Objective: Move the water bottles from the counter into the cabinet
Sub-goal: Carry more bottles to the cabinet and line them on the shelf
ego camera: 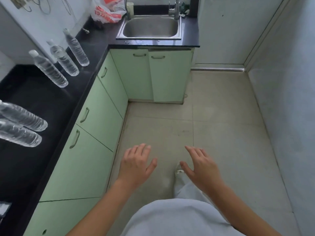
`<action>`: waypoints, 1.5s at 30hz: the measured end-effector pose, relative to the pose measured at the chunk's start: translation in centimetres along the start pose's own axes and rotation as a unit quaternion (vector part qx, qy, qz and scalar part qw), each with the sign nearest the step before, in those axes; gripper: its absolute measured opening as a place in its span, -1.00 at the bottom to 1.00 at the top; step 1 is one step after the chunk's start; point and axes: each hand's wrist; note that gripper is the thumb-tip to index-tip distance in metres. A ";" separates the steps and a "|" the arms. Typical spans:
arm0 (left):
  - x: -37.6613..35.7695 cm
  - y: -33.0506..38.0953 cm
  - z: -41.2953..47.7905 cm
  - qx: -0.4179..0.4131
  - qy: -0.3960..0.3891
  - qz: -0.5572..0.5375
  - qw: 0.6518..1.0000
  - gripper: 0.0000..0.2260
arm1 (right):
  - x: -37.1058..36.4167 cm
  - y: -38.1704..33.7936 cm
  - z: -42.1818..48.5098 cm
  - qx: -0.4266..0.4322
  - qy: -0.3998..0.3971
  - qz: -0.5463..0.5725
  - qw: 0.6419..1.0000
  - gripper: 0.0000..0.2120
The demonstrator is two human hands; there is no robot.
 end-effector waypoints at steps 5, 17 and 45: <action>-1.1 -3.0 6.8 0.047 0.010 0.012 0.999 -0.52 | -1.1 1.0 10.5 0.037 -0.016 0.010 0.999 -0.43; 0.7 -10.4 11.9 0.296 0.010 0.045 0.954 -0.51 | -2.6 -8.8 32.4 0.291 -0.120 0.015 0.949 -0.40; 0.9 -38.2 31.7 0.427 0.073 0.062 0.899 -0.51 | -10.7 -28.5 64.7 0.351 -0.190 0.013 0.917 -0.32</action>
Point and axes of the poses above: each hand's wrist, its own z-axis towards the middle knuckle, its own x-axis out of the back of the hand, y = z × x, and after that the axes turned 4 degrees about -x, right-handed
